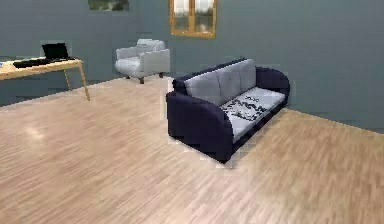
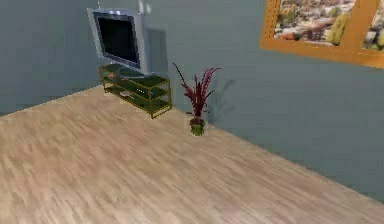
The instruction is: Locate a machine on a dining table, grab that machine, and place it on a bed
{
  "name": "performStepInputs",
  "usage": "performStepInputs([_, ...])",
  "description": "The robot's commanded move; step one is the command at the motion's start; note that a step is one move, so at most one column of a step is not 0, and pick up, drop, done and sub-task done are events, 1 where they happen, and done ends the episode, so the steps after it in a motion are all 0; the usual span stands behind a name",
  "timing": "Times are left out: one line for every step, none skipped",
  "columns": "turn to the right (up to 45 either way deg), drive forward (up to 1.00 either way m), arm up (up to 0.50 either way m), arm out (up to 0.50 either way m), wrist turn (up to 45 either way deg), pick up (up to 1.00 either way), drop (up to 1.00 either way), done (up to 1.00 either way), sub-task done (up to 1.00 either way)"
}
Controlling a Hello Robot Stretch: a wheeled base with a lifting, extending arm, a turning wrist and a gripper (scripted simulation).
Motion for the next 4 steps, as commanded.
performStepInputs([0.0, 1.0, 0.0, 0.0, 0.0, 0.0, 0.0, 0.0, 0.0])
performStepInputs([-45.0, 0.0, 0.0, 0.0, 0.0, 0.0, 0.0, 0.0, 0.0])
performStepInputs([0.0, 0.05, 0.0, 0.0, 0.0, 0.0, 0.0, 0.0, 0.0])
performStepInputs([-18.0, 0.0, 0.0, 0.0, 0.0, 0.0, 0.0, 0.0, 0.0])
